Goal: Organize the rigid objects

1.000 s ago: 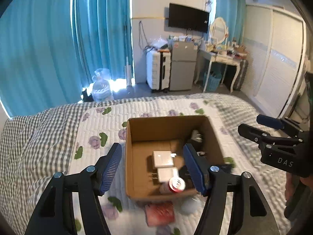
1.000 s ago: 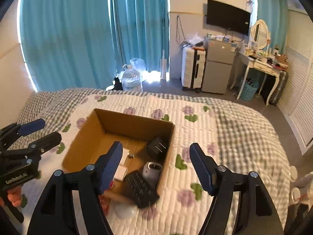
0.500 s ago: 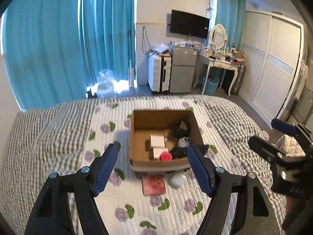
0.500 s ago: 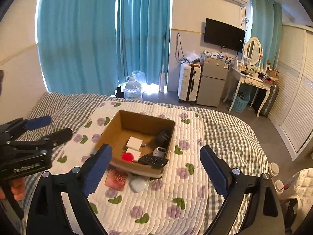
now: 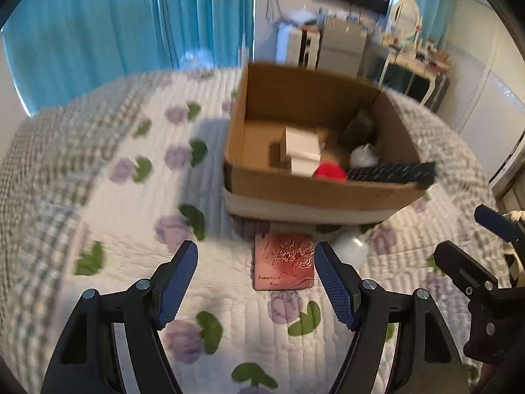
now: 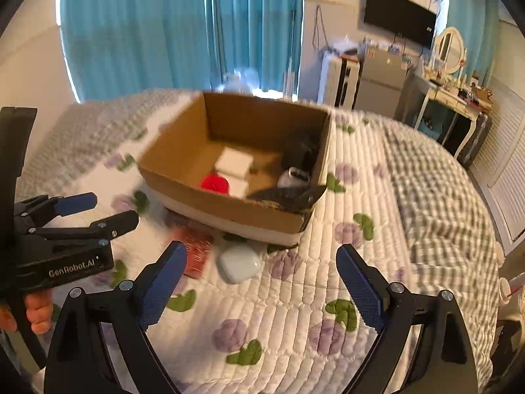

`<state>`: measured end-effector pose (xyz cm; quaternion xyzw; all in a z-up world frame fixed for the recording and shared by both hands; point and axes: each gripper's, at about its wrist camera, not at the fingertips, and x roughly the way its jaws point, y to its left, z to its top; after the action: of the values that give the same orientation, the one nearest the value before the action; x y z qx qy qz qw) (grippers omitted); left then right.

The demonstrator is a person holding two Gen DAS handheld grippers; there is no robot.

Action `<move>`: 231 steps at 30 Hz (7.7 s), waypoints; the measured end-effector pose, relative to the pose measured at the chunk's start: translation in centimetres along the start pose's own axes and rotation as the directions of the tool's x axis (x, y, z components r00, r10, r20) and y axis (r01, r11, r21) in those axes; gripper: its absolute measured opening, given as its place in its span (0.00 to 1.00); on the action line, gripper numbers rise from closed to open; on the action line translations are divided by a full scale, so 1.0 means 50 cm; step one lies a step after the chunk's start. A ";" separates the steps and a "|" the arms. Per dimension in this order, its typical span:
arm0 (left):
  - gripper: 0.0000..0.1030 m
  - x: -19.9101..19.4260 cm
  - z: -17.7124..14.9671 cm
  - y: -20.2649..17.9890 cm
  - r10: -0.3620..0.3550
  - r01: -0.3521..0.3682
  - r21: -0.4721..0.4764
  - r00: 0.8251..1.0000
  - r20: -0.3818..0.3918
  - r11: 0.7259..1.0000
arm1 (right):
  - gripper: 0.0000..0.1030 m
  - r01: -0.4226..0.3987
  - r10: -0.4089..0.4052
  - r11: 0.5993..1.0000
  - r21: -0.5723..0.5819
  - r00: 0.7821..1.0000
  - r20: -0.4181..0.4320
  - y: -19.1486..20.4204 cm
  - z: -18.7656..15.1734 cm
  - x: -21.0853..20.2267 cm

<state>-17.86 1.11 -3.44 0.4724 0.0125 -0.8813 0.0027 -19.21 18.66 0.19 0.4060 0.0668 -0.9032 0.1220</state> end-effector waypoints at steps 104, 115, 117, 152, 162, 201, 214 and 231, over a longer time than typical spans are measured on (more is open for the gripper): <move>0.10 -0.005 0.212 -0.058 -0.120 0.107 0.172 0.991 0.066 0.979 | 0.54 -0.053 0.061 0.997 -0.057 0.988 0.144 -0.020 0.204 -0.013; 0.12 0.156 0.225 -0.067 -0.003 -0.001 0.227 1.000 0.017 0.974 | 0.54 -0.043 0.048 0.997 -0.057 0.996 0.078 -0.071 0.199 0.153; 0.18 0.160 0.218 -0.073 -0.001 -0.007 0.249 0.999 0.032 0.969 | 0.54 -0.052 0.056 0.997 -0.050 0.996 0.067 -0.076 0.197 0.169; 0.68 -0.056 0.219 0.009 -0.082 0.039 0.137 0.942 0.327 0.990 | 0.70 -0.025 0.026 0.999 0.026 0.999 -0.030 -0.046 0.223 0.202; 0.74 -0.342 0.180 -0.007 -0.093 0.014 0.162 0.867 0.490 0.987 | 0.70 0.092 -0.093 0.996 0.010 0.992 0.091 -0.017 0.252 -0.095; 0.80 -0.148 -0.108 0.008 0.004 -0.072 0.097 0.822 0.569 0.993 | 1.00 0.089 -0.120 0.991 0.098 0.916 0.383 0.022 -0.093 -0.098; 0.80 -0.167 -0.119 0.035 -0.022 -0.020 0.063 0.803 0.596 0.998 | 1.00 0.087 -0.133 0.989 0.123 0.886 0.444 0.011 -0.107 -0.118; 0.80 -0.174 -0.120 0.029 -0.045 -0.002 0.078 0.804 0.592 0.997 | 1.00 0.082 -0.143 0.984 0.155 0.888 0.438 0.000 -0.104 -0.115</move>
<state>-8.02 -0.24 0.43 0.1729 -0.0167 -0.9846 -0.0212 -11.77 20.77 1.07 0.1901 0.0004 -0.9803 0.0541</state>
